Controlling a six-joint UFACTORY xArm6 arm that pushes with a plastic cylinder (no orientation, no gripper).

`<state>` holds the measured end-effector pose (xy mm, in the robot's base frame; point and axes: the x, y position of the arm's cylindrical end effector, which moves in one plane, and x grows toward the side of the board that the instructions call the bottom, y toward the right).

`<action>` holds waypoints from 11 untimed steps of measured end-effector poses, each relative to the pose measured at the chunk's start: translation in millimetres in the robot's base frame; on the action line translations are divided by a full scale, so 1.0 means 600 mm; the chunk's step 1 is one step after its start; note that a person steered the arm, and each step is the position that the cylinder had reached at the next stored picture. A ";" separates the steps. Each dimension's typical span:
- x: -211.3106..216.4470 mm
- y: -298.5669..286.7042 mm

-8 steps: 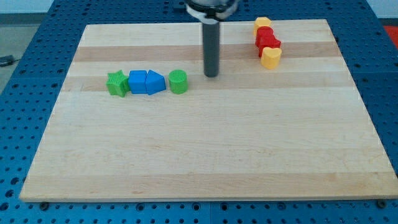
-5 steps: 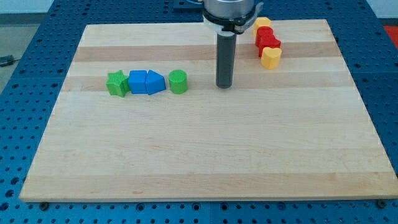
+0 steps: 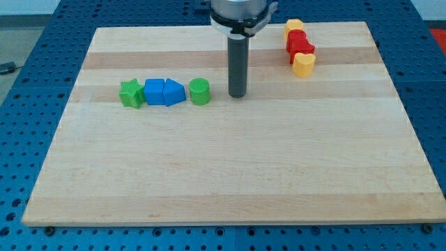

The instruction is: Push the green circle into the right side of the blue triangle

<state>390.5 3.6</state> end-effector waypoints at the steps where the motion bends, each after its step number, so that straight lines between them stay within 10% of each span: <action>1: 0.000 -0.008; 9: 0.001 -0.067; 11: 0.054 0.069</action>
<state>422.7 44.9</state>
